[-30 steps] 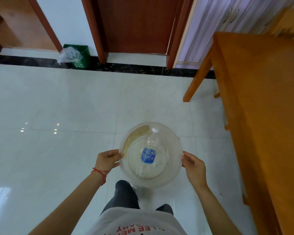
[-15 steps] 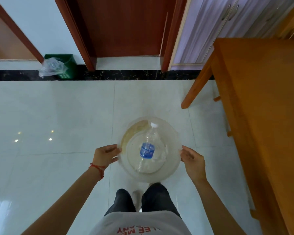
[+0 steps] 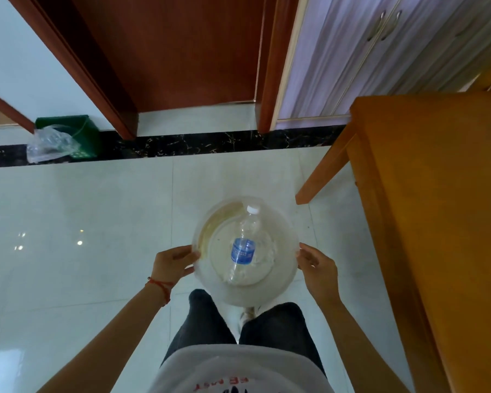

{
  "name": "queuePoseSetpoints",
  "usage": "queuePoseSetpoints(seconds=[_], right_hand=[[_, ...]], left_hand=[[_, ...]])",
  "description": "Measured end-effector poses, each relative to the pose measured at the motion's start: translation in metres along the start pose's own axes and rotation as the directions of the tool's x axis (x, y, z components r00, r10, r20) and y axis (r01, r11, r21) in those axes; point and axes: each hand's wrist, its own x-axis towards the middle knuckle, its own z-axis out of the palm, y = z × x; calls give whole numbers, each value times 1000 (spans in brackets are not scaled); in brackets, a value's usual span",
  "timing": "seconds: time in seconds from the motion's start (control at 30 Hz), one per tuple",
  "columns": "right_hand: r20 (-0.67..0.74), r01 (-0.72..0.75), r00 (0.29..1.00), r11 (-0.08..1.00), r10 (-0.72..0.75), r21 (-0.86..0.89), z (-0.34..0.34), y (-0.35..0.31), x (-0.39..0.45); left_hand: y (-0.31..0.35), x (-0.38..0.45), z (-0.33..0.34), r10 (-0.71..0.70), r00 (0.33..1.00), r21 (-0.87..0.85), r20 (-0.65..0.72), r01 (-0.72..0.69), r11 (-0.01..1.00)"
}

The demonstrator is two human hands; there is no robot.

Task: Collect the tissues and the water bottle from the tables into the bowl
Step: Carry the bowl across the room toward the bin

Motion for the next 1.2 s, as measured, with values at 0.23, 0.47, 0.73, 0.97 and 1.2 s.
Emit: queuePoseSetpoints(seconds=[0.23, 0.47, 0.73, 0.97, 1.2], right_hand=[[-112, -74, 990, 994, 83, 83, 8, 6, 71], [-249, -213, 938, 968, 241, 134, 34, 14, 139], [-316, -269, 891, 940, 326, 209, 59, 68, 226], [-308, -328, 882, 934, 357, 143, 58, 143, 305], [-354, -388, 844, 914, 404, 119, 64, 234, 377]], left_hand=[[48, 86, 37, -66, 996, 65, 62, 62, 996], [77, 182, 77, -109, 985, 201, 137, 80, 976], [66, 287, 134, -150, 974, 256, 169, 104, 961], [14, 374, 193, -196, 959, 281, 205, 134, 950], [-55, 443, 258, -210, 953, 274, 219, 147, 951]])
